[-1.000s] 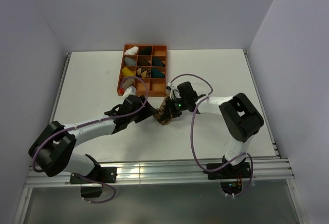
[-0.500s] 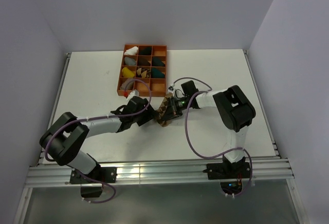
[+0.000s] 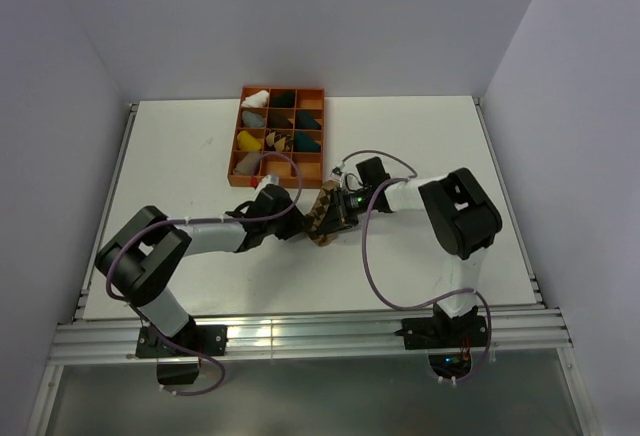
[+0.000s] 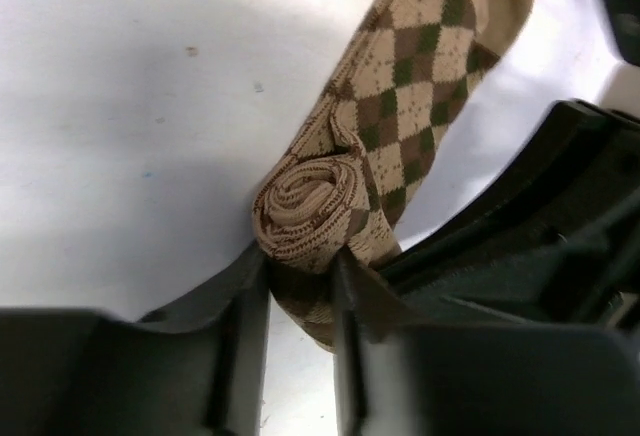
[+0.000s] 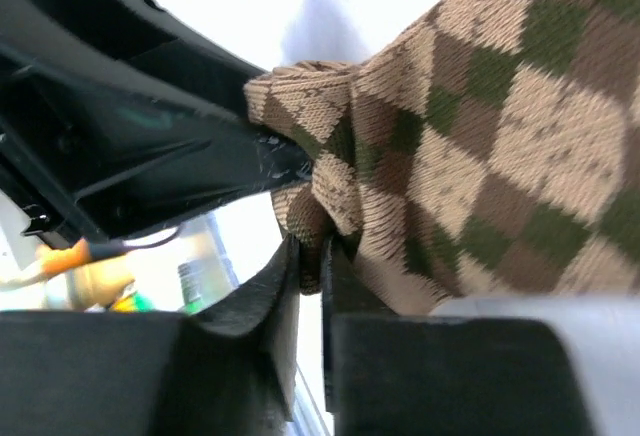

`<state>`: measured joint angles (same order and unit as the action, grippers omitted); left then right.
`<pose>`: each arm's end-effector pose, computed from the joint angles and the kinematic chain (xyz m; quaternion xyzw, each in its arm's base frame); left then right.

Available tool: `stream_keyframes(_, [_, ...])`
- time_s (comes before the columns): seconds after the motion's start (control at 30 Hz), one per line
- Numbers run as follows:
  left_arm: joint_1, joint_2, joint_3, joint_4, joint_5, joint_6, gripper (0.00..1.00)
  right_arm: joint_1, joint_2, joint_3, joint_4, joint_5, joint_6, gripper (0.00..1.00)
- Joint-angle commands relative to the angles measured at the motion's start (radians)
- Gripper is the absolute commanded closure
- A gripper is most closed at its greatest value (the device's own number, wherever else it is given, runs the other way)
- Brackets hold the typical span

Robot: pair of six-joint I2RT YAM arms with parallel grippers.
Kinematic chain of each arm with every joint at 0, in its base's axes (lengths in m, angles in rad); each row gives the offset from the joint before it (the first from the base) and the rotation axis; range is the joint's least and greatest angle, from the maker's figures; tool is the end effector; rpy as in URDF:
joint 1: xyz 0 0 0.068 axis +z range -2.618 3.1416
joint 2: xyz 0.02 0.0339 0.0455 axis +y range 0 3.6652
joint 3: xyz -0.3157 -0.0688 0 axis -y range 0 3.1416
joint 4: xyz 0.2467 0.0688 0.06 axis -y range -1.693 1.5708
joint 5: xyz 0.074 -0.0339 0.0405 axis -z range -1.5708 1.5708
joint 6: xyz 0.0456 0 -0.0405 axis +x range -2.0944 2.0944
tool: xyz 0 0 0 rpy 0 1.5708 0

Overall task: Roll the socks
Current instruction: Roll the sock at the center of the board.

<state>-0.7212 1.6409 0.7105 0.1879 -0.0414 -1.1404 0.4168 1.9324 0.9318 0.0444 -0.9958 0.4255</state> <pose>0.2459 -0.2137 0.1856 -0.1986 0.8935 -0.3114 0.2555 0.3250 0.1857 0.1528 -0.1408 0.8380 0.5241 0.0564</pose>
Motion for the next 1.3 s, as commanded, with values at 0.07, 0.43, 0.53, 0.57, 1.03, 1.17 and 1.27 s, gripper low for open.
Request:
stream_keyframes(0.07, [0.000,0.045,0.041,-0.068,0.006,0.036,0.80,0.022,-0.220,-0.056,-0.014,0.273,-0.103,0.72])
stream_keyframes(0.43, [0.002,0.033,0.141,-0.276,0.012,0.162,0.93,0.348,-0.565,-0.189,0.020,0.893,-0.304,0.40])
stream_keyframes(0.53, [0.006,0.037,0.176,-0.312,0.032,0.186,0.93,0.416,-0.573,-0.229,0.063,1.050,-0.353,0.38])
stream_keyframes(0.57, [0.009,0.040,0.190,-0.335,0.047,0.200,0.93,0.459,-0.573,-0.244,0.104,1.081,-0.363,0.37])
stream_keyframes(1.03, [0.043,0.062,0.224,-0.404,0.104,0.255,0.93,0.701,-0.425,-0.254,0.270,1.430,-0.476,0.36])
stream_keyframes(1.17, [0.048,0.068,0.228,-0.404,0.115,0.260,0.93,0.721,-0.363,-0.223,0.270,1.479,-0.495,0.36])
stream_keyframes(1.27, [0.046,0.073,0.230,-0.403,0.127,0.263,0.93,0.731,-0.323,-0.223,0.301,1.530,-0.504,0.37])
